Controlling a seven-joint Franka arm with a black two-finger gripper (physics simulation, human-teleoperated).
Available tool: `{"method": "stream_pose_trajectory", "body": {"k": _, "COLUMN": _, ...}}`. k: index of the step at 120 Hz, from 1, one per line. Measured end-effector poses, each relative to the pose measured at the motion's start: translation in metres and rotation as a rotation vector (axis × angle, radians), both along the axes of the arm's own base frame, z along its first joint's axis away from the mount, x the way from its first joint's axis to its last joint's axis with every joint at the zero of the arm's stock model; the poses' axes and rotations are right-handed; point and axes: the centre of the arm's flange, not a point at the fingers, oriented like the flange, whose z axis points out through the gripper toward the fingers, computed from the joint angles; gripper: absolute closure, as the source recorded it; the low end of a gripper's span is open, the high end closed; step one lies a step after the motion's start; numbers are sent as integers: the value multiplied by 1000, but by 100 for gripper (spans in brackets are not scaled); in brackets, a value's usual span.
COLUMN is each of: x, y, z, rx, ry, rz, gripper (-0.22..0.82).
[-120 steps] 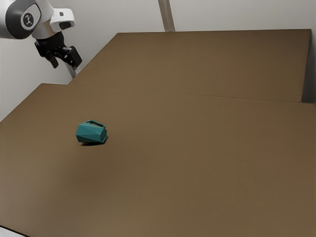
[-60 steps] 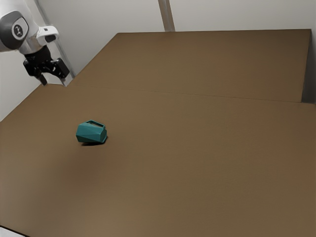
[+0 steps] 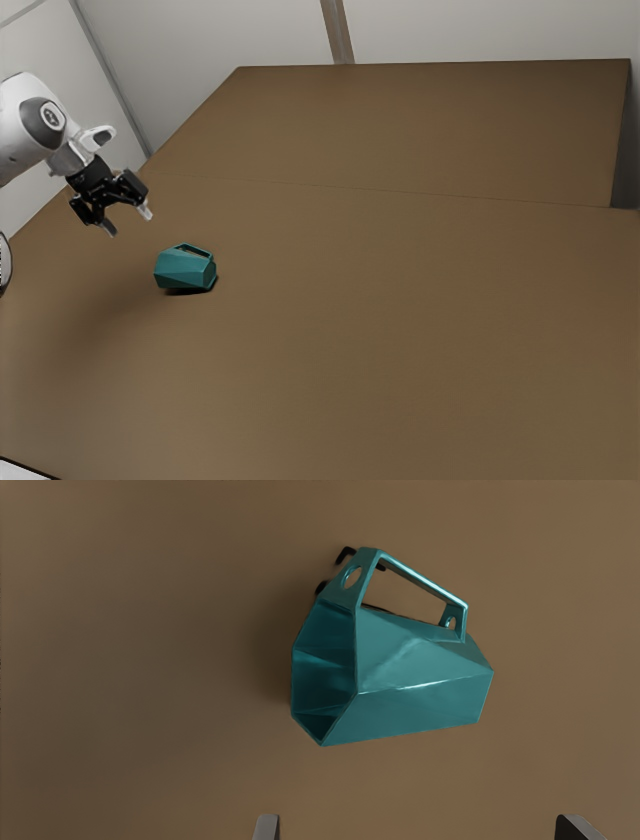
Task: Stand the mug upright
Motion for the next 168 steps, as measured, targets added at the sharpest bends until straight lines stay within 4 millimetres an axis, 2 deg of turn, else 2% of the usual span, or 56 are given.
{"method": "stream_pose_trajectory", "body": {"k": 13, "x": 0, "y": 21, "z": -29, "rx": -55, "ry": -2, "rz": 20, "gripper": 0}}
{"method": "stream_pose_trajectory", "body": {"k": 44, "x": 9, "y": 29, "z": -83, "rx": -167, "ry": -26, "rz": -3, "gripper": 0}}
{"method": "stream_pose_trajectory", "body": {"k": 74, "x": 22, "y": 25, "z": -103, "rx": -233, "ry": -82, "rz": -35, "gripper": 0}}
{"method": "stream_pose_trajectory", "body": {"k": 84, "x": 21, "y": 22, "z": -108, "rx": -265, "ry": -96, "rz": -34, "gripper": 0}}
{"method": "stream_pose_trajectory", "body": {"k": 103, "x": 14, "y": 14, "z": -136, "rx": -337, "ry": -79, "rz": -28, "gripper": 0}}
{"method": "stream_pose_trajectory", "body": {"k": 119, "x": 14, "y": 9, "z": -141, "rx": -366, "ry": -82, "rz": -41, "gripper": 0}}
{"method": "stream_pose_trajectory", "body": {"k": 124, "x": 15, "y": 8, "z": -141, "rx": -370, "ry": -83, "rz": -47, "gripper": 6}}
{"method": "stream_pose_trajectory", "body": {"k": 142, "x": 16, "y": 5, "z": -141, "rx": -376, "ry": -89, "rz": -62, "gripper": 45}}
{"method": "stream_pose_trajectory", "body": {"k": 154, "x": 21, "y": -1, "z": -136, "rx": -376, "ry": -102, "rz": -81, "gripper": 56}}
{"method": "stream_pose_trajectory", "body": {"k": 168, "x": 34, "y": -19, "z": -124, "rx": -384, "ry": -126, "rz": -120, "gripper": 68}}
